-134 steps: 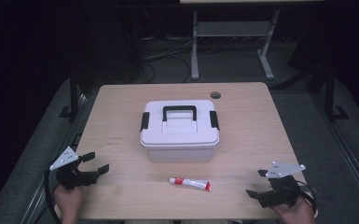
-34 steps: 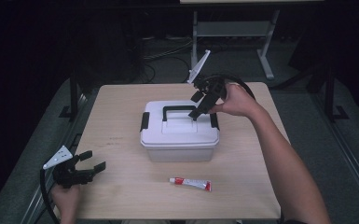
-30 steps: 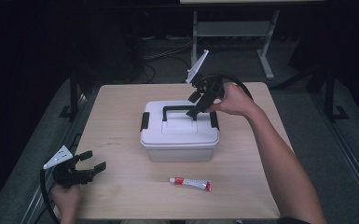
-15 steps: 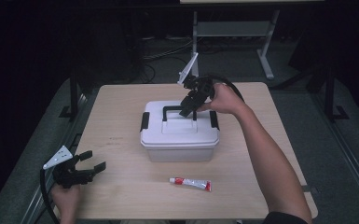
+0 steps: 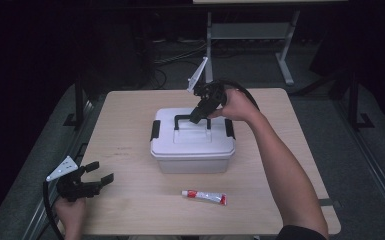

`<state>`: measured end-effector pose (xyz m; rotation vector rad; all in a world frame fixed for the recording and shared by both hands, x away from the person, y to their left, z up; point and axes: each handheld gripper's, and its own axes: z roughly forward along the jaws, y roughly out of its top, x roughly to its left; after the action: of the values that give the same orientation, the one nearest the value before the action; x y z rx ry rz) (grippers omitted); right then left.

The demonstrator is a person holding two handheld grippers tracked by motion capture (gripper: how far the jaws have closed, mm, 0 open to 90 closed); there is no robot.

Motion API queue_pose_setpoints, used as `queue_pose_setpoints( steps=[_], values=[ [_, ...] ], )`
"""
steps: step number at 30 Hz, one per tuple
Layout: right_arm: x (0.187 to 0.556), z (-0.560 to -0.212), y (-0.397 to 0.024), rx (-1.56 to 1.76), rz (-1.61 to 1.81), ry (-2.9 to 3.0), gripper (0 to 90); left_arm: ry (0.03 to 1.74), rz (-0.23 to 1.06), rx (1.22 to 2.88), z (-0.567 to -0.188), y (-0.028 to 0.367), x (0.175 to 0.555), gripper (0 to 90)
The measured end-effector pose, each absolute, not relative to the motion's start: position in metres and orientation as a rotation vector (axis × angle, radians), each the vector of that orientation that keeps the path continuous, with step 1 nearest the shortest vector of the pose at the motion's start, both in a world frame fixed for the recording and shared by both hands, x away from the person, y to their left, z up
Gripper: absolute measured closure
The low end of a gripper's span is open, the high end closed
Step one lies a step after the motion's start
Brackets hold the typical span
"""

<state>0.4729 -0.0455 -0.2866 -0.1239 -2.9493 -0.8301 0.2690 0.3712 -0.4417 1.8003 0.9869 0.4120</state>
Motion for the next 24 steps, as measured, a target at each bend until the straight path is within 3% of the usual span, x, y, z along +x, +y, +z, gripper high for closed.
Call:
queue_pose_setpoints(
  steps=[8, 24],
  values=[
    [0.4702, -0.2861, -0.0439, -0.094, -0.820, -2.936, 82.4, 0.987, 0.411, 1.809, -0.4417, 0.3700, 0.2691, 14.5],
    [0.4692, -0.2845, -0.0440, -0.076, -0.822, -2.946, 83.9, 0.993, 0.413, 1.801, -0.4419, 0.3710, 0.2692, 14.5]
  ],
)
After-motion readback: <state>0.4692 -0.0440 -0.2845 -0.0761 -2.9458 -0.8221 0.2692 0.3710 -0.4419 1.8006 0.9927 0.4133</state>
